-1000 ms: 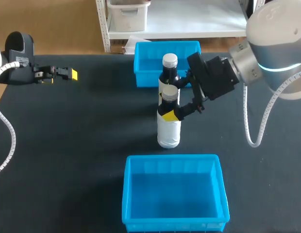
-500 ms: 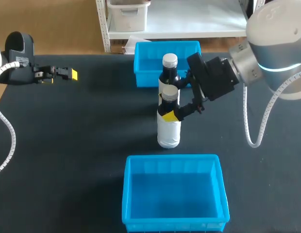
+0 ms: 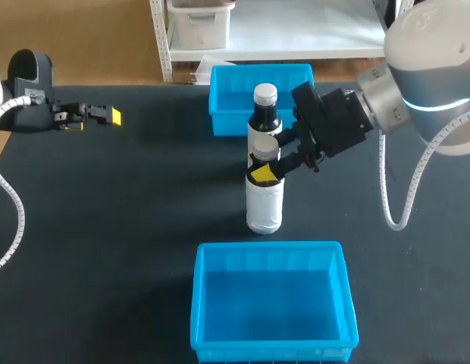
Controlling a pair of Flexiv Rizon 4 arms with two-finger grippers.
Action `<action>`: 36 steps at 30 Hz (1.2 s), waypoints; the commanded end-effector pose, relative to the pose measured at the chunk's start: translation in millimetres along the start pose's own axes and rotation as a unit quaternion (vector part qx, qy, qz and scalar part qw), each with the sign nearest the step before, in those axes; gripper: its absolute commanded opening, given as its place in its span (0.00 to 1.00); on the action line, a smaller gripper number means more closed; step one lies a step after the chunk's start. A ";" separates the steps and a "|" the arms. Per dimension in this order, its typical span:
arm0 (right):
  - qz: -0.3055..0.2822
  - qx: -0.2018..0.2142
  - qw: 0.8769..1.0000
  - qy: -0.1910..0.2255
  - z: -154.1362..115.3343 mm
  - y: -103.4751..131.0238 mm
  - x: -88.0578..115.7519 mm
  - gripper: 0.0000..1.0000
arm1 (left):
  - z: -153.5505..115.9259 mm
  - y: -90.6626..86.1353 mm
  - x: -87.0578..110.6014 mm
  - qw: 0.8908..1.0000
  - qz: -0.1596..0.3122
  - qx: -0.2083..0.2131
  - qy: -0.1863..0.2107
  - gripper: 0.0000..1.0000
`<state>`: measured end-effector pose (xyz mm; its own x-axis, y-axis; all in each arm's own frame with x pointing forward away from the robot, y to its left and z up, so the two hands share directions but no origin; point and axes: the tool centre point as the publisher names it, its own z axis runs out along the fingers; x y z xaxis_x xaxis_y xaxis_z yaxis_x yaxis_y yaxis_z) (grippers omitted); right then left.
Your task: Pick up the bottle, and place it in the far bin if it is heavy, or in the near bin if it is light.
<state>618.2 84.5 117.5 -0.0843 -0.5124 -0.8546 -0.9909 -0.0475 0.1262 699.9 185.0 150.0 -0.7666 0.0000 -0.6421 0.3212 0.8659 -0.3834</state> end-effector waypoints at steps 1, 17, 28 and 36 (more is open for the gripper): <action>0.001 0.000 1.000 0.000 1.0 1.7 1.9 0.40 | 0.0 0.0 0.0 1.000 0.000 0.000 0.000 1.00; 0.000 0.002 1.000 -0.002 1.3 2.9 2.8 0.00 | 0.0 0.0 0.0 1.000 0.000 0.000 0.000 1.00; -0.005 0.008 1.000 -0.005 -5.1 1.9 -0.1 0.00 | 0.0 0.0 0.0 1.000 0.000 0.000 0.000 1.00; -0.017 0.011 1.000 -0.003 -13.8 1.5 -9.1 0.00 | 0.0 0.0 0.0 1.000 0.000 0.000 0.000 1.00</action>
<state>620.9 79.7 125.4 -0.0531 -0.5024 -0.8630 -0.9948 -0.0486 0.0895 699.9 185.0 150.0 -0.7666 0.0001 -0.6421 0.3212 0.8659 -0.3834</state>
